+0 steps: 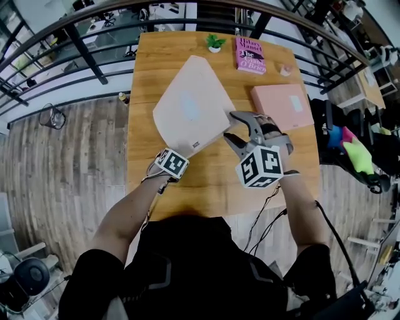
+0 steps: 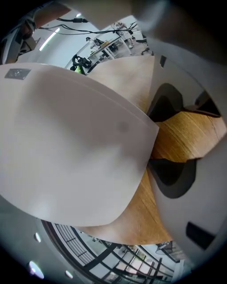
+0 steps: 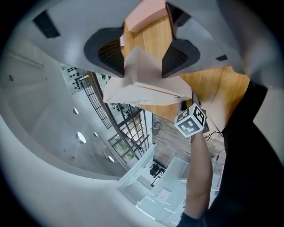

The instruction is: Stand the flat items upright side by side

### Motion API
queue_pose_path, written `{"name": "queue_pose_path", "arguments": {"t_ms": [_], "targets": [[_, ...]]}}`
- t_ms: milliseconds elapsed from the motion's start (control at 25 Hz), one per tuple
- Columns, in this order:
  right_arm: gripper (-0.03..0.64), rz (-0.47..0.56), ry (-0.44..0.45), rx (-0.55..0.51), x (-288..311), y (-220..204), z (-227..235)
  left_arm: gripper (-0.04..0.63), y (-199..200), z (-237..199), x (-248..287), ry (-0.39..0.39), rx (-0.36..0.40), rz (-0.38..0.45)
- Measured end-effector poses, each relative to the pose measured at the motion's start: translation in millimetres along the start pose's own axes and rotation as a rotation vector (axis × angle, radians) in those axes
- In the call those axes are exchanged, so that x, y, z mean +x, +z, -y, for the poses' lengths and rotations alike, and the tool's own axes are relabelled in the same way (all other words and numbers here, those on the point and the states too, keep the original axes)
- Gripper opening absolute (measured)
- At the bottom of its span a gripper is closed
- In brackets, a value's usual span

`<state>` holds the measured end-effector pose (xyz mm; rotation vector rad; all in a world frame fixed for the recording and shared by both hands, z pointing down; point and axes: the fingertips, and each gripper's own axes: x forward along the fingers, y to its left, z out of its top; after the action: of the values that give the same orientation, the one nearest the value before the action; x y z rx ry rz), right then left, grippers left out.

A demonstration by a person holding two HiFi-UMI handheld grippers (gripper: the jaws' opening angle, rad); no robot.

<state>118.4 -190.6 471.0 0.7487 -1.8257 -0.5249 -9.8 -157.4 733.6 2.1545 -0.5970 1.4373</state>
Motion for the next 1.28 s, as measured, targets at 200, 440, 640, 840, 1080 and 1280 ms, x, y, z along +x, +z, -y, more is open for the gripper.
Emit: {"name": "queue_pose_path", "arguments": {"t_ms": [200,440,640,840,1080,1280], "targets": [[0.270,0.006,-0.001,-0.101,1,21,3,0.253,-3,-4,0,0.021,0.075,-0.026],[0.267,0.042,-0.007,-0.255,-2,48,-2,0.253,-6,5,0,-0.016,0.136,-0.042],[0.267,0.076,0.002,-0.329,2,69,-6,0.253,-5,2,-4,-0.023,0.092,-0.016],[0.267,0.122,0.001,-0.416,9,87,-10,0.253,6,-4,-32,0.011,0.077,0.122],[0.276,0.170,-0.015,-0.496,12,104,-19,0.253,13,-10,-91,0.045,0.056,0.289],[0.304,0.231,0.030,-0.424,8,114,-26,0.253,12,-18,-132,0.065,-0.035,0.387]]}}
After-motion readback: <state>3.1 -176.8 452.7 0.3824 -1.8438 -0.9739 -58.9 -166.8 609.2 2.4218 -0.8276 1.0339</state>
